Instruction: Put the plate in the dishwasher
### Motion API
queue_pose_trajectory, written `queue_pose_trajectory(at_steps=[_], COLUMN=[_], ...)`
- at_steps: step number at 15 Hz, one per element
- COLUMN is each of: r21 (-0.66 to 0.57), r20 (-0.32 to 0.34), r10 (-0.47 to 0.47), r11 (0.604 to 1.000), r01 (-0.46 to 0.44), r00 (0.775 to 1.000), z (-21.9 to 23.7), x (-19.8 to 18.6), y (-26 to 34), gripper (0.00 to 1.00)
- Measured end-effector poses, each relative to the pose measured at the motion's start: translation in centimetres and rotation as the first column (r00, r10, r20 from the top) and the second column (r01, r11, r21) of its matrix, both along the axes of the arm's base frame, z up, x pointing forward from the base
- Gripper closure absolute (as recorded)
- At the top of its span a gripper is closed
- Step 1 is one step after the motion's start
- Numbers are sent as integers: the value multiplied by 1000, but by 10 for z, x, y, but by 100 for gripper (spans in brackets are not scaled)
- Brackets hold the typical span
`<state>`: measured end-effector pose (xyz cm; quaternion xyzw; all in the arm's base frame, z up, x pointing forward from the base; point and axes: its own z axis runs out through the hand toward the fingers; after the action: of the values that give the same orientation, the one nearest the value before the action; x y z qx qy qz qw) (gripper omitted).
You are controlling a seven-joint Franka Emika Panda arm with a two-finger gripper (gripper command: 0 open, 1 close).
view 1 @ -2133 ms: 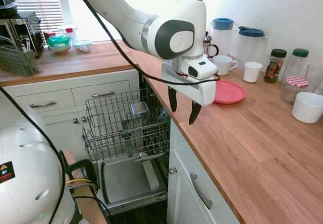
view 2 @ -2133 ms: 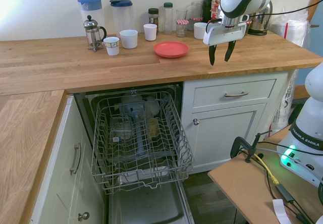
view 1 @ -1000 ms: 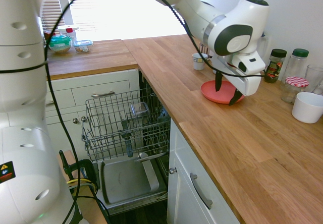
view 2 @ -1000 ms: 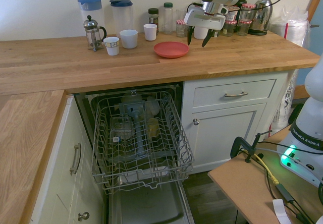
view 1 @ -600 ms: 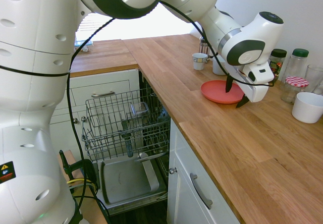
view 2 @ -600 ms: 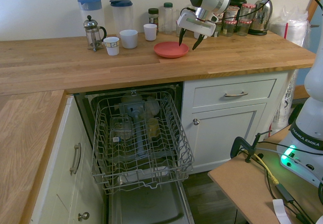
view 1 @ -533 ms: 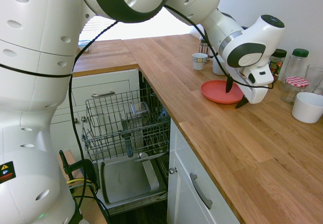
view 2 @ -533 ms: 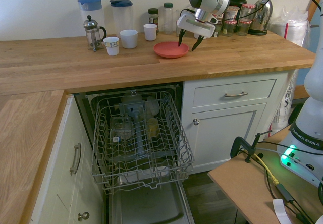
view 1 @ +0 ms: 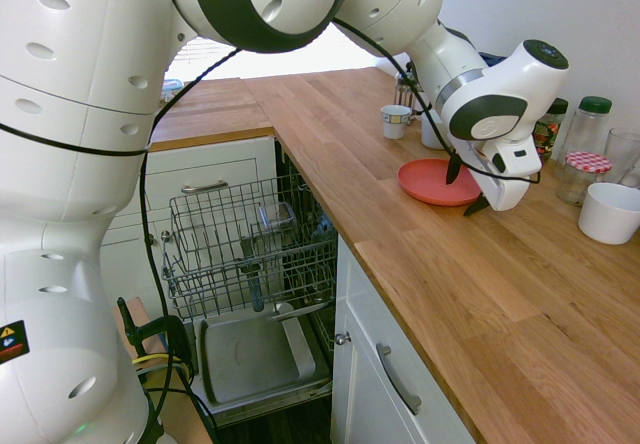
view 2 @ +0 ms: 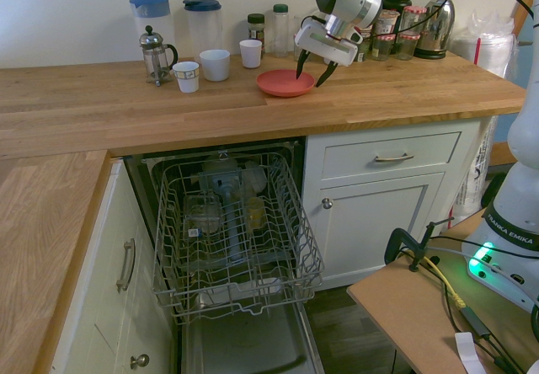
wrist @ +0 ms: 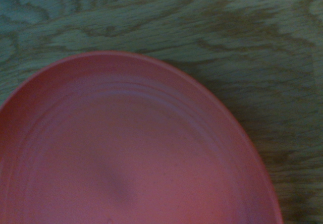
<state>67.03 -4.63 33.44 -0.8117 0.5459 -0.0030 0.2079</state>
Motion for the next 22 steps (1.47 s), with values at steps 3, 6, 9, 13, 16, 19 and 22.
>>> queue_pose_trajectory(at_steps=[3, 6, 9, 13, 16, 19, 22], r21=[20, 34, 42, 34, 10, -69, -136], r20=[2, 6, 8, 20, 47, 91, 159], r10=[8, 23, 40, 76, 142, 242, 304], r11=[1000, 999, 998, 996, 990, 969, 949], r01=[-8, -23, -41, -76, -142, -236, -284], r00=[1000, 1000, 999, 997, 989, 966, 939], z=[-3, -7, -10, -14, -11, 11, 62], x=[-1, 1, 3, 4, 4, 5, -2], y=[-5, -10, -12, -17, -19, -17, -5], gripper=[100, 100, 100, 100, 100, 100, 100])
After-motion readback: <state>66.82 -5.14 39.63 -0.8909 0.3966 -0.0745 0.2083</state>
